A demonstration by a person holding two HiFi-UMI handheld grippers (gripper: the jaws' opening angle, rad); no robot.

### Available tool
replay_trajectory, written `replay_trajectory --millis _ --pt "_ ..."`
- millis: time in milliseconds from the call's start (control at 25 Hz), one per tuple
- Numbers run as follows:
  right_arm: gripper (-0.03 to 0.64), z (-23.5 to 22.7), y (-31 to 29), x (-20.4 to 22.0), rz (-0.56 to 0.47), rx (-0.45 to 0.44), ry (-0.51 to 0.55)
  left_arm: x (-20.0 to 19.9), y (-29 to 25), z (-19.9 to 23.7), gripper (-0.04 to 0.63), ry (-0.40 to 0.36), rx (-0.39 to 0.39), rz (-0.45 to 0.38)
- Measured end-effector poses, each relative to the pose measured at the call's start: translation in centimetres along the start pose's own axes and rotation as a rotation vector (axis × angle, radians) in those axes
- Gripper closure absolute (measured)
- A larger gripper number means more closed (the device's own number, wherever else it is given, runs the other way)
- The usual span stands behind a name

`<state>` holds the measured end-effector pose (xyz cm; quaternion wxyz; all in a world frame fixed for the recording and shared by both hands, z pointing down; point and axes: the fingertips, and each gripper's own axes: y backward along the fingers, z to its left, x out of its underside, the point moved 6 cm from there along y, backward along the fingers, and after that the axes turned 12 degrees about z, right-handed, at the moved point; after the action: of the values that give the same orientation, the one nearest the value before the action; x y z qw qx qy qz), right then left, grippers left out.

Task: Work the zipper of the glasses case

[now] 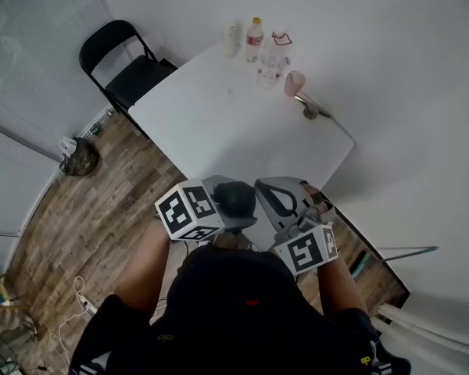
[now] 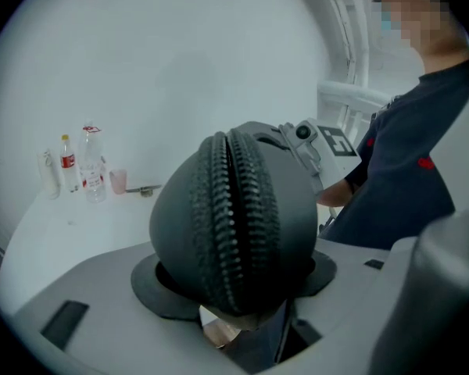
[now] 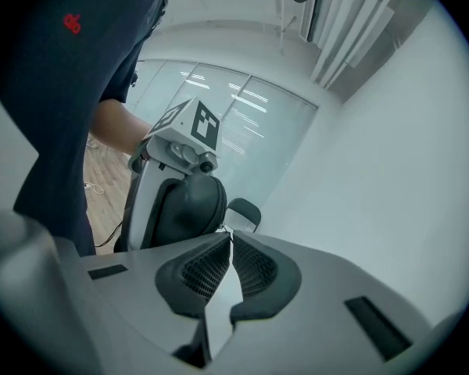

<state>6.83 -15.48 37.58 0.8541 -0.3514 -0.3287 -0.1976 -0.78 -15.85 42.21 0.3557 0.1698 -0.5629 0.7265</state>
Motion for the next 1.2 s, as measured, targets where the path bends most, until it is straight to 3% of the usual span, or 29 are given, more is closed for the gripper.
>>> replay_trajectory --millis 440,560,680,800,880,1080,1200 --pt "0.595 1.3 -0.7 0.4 0.07 0.013 0.121 2.0 -2.4 0.8 0.311 -0.087 -0.155 0.19" --pt "0.595 1.2 -0.4 0.3 0.062 0.033 0.136 1.9 -2.3 1.2 0.311 -0.162 -0.276 0.188" --pt "0.595 0.6 0.2 -0.2 0.015 0.034 0.071 1.1 -1.3 1.6 0.311 -0.273 -0.433 0.132" --pt "0.595 -0.4 0.9 -0.5 -0.106 -0.016 -0.117 0.0 0.1 1.6 0.313 -0.328 -0.511 0.049" --pt "0.594 -1.0 1.4 -0.1 -0.2 -0.087 -0.346 -0.8 1.0 1.4 0.313 -0.362 -0.548 -0.006" --pt "0.594 -2.3 2.2 2.4 -0.457 -0.442 -0.964 -2.1 2.4 0.9 0.313 -0.472 -0.648 -0.088" --pt "0.594 -2.5 2.3 3.0 -0.582 -0.64 -1.216 -2.4 2.4 0.9 0.313 -0.505 -0.681 -0.081"
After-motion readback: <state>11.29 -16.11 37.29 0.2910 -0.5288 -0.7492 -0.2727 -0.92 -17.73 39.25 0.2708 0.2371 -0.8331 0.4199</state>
